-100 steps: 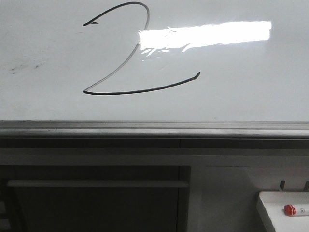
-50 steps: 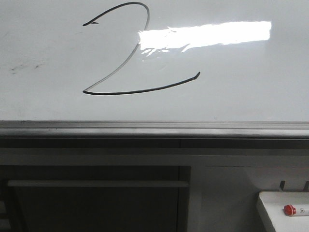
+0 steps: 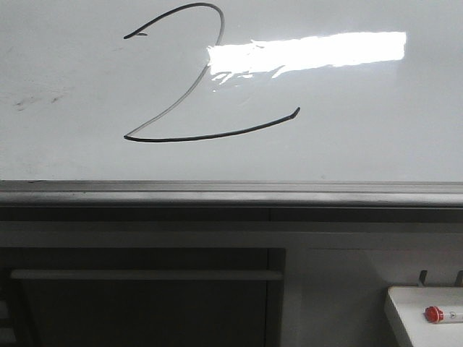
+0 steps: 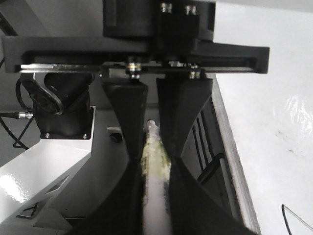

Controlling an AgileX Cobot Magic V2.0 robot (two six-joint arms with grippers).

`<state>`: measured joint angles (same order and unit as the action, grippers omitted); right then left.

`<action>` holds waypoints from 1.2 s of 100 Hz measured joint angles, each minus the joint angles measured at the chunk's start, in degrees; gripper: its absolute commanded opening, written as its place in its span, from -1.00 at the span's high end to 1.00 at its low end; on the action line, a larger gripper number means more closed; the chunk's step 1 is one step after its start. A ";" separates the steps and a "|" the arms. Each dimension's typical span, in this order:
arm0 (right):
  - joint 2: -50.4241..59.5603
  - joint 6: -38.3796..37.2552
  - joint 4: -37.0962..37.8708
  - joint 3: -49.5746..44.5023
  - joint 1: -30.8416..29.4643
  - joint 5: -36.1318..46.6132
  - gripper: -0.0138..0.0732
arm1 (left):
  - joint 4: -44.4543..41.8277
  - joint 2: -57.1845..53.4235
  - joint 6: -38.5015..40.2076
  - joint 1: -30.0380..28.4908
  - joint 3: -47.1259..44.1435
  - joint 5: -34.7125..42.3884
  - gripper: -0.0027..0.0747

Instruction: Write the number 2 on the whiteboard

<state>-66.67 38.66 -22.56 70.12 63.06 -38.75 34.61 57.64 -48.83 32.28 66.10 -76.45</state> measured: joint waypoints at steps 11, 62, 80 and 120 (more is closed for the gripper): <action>0.00 0.00 0.00 0.00 0.00 0.00 0.68 | 0.00 0.00 0.00 0.00 0.00 0.00 0.98; 1.62 -0.12 1.24 0.00 -0.12 6.12 -0.54 | 1.62 0.00 2.74 0.00 0.11 6.80 0.98; 7.47 -0.12 5.20 0.00 0.01 8.76 -0.24 | -0.61 0.00 3.42 0.00 0.11 14.50 0.98; 19.38 -3.04 6.94 -3.51 -9.39 6.16 0.85 | -5.35 1.83 20.15 -4.72 -7.99 50.66 0.98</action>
<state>-47.29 35.62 -15.63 66.60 53.68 -32.59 29.26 59.47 -28.68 27.56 58.11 -25.80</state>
